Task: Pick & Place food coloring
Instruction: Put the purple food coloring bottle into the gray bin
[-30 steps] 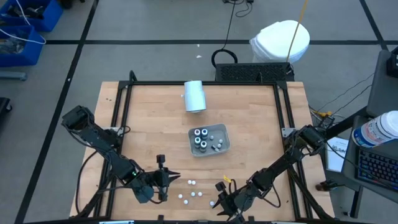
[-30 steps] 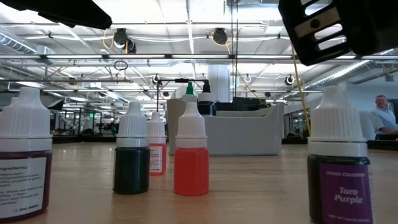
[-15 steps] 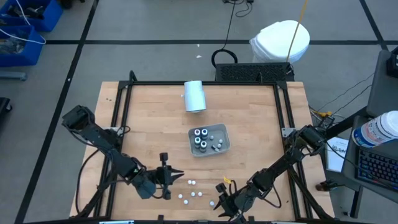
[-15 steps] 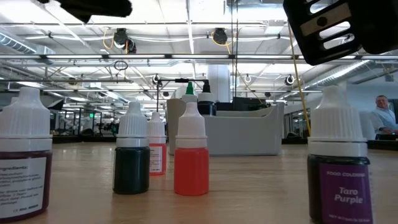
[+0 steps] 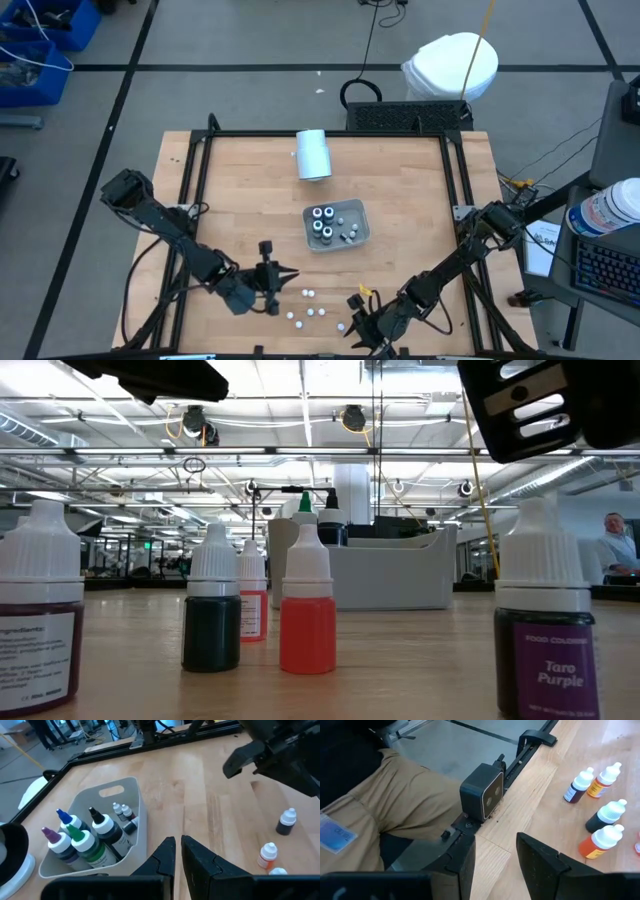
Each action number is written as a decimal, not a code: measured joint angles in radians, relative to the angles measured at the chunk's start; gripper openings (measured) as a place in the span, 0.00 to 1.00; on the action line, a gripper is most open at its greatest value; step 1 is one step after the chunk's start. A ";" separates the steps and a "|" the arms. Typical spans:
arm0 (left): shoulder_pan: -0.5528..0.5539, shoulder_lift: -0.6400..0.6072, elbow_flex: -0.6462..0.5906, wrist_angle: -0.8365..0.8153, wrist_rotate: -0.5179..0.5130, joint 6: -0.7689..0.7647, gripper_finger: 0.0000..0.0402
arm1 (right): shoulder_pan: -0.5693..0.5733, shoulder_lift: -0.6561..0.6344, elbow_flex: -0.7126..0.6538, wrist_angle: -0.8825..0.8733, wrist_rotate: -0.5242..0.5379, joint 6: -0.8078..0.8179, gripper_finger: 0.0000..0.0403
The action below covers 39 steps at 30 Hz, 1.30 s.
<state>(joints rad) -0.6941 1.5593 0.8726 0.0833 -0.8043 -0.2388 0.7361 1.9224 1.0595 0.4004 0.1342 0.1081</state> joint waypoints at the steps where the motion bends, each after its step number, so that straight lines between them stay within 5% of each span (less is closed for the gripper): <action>1: 0.000 0.000 0.000 0.000 0.000 0.005 0.09 | 0.000 0.000 0.000 0.000 0.011 0.000 0.33; 8: 0.000 0.000 0.000 0.001 0.000 0.009 0.09 | 0.000 0.000 -0.004 0.002 0.182 0.001 0.33; 39: 0.073 0.000 0.000 0.001 0.037 0.097 0.09 | -0.009 0.061 -0.049 0.119 0.232 0.004 0.34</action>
<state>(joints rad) -0.6213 1.5593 0.8726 0.0841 -0.7672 -0.1423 0.7272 1.9839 1.0104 0.5194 0.3661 0.1123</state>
